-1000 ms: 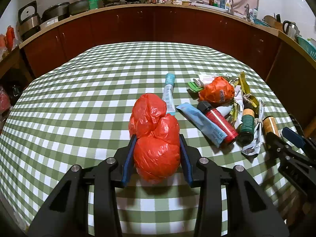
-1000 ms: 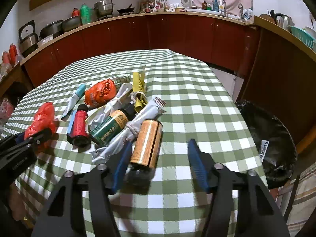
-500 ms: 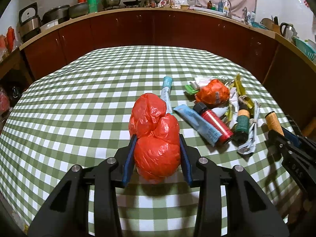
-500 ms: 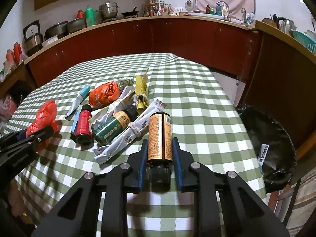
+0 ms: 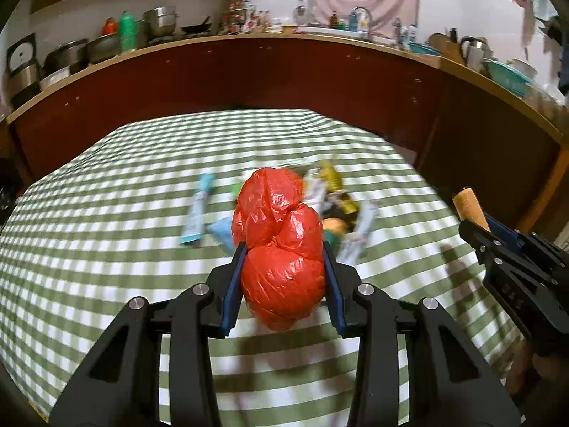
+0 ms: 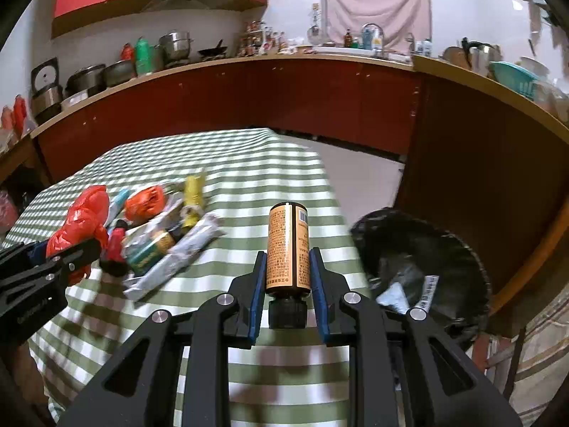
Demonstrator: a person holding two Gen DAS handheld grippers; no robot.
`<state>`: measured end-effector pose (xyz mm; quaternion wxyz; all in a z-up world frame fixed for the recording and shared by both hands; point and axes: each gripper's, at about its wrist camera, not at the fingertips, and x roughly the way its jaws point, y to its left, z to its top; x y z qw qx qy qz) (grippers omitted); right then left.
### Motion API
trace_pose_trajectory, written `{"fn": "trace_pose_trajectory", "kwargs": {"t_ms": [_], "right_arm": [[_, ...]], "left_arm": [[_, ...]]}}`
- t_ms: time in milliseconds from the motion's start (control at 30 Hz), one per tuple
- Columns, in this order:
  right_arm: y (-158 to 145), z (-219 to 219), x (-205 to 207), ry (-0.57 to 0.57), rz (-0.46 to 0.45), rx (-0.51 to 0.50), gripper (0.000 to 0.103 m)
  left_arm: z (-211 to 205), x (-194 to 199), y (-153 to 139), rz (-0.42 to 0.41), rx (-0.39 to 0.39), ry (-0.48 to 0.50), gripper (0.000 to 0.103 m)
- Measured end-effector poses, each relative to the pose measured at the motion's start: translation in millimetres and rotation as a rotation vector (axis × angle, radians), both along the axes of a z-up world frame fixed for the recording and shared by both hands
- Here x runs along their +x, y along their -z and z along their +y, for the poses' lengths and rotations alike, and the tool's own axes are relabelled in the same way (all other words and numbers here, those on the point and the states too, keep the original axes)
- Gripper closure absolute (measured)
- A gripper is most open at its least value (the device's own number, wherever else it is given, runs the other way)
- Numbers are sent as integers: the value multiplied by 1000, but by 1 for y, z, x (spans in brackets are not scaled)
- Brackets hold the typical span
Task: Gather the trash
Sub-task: 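Grasp the tan cylindrical can with the right tool, then carry the red bag and tan can over the bin and release both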
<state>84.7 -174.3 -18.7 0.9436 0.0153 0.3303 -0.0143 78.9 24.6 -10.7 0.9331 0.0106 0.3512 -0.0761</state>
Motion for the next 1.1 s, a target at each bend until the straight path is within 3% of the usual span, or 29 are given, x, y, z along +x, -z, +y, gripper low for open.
{"fn": "trace_pose_trajectory", "kwargs": {"t_ms": [567,1100], "right_arm": [[2,-98,-2,149,-38,-8,78],[26,-153,14,196,-23,41,78]], "left_arm": [[-142,21,-7,-60,18,208,65],[-231,60,21,-16,94,292,65]]}}
